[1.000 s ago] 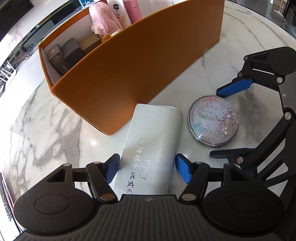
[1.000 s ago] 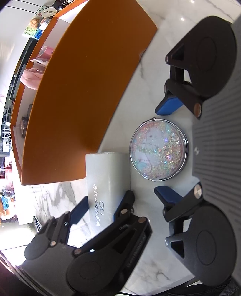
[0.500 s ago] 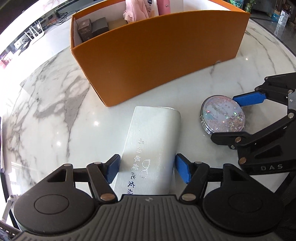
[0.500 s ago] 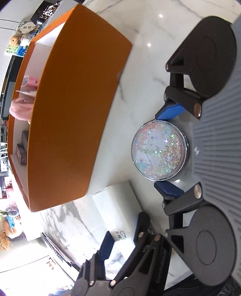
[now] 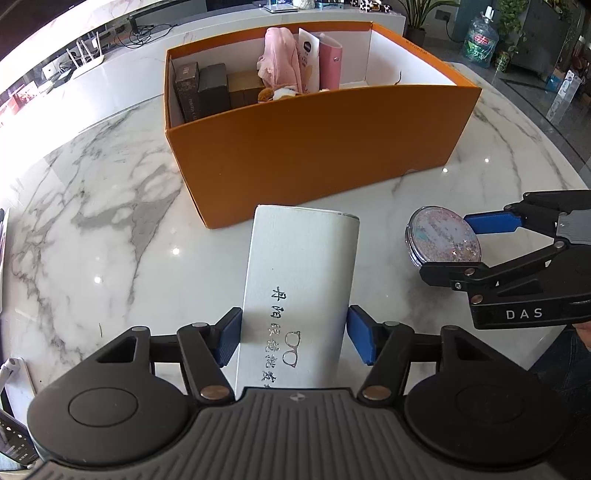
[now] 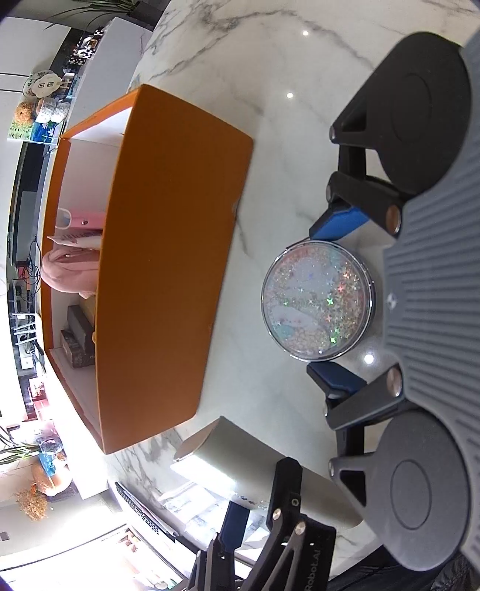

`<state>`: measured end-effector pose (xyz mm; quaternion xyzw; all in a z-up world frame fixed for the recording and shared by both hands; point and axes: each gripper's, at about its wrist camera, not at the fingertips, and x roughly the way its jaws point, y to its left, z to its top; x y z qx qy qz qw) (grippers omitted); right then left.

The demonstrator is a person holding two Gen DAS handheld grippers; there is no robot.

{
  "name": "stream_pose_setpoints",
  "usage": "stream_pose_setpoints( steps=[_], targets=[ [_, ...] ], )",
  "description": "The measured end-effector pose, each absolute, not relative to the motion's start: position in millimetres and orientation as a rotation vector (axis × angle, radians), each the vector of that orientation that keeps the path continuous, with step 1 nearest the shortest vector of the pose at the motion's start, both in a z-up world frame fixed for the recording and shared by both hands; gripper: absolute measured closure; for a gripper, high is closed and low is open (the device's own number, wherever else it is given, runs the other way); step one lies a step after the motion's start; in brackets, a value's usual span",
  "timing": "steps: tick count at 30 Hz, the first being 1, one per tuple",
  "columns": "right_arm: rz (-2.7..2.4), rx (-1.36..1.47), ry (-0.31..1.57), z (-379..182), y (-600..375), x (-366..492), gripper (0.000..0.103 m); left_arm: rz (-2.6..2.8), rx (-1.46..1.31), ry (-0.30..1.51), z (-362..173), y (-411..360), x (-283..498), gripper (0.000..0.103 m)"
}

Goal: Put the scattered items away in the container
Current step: 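Lift the mirror with the right tool while the left tool lifts the glasses case upright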

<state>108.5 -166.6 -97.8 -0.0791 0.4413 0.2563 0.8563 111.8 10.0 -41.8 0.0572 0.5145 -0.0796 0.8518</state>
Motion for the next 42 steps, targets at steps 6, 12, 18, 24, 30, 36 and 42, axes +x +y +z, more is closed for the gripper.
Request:
stream_pose_setpoints(
  steps=[6, 12, 18, 24, 30, 36, 42],
  targets=[
    [0.526, -0.155, 0.897, -89, -178, 113, 0.030, -0.191, 0.093, 1.070, -29, 9, 113, 0.033],
    [0.534, -0.161, 0.853, -72, -189, 121, 0.030, -0.229, 0.132, 1.025, -1, -3, 117, 0.034],
    [0.533, -0.153, 0.788, -51, -205, 123, 0.030, -0.255, 0.164, 0.953, 31, -19, 125, 0.034],
    [0.524, -0.121, 0.751, -41, -217, 127, 0.030, -0.293, 0.126, 0.888, 62, -25, 136, 0.034],
    [0.533, -0.083, 0.654, -10, -232, 128, 0.030, -0.332, 0.133, 0.830, 93, -40, 154, 0.034],
    [0.515, -0.095, 0.546, 28, -247, 148, 0.030, -0.369, 0.155, 0.818, 109, -65, 194, 0.034],
    [0.435, -0.110, 0.516, 37, -262, 183, 0.030, -0.396, 0.107, 0.872, 101, -85, 246, 0.034]
  ],
)
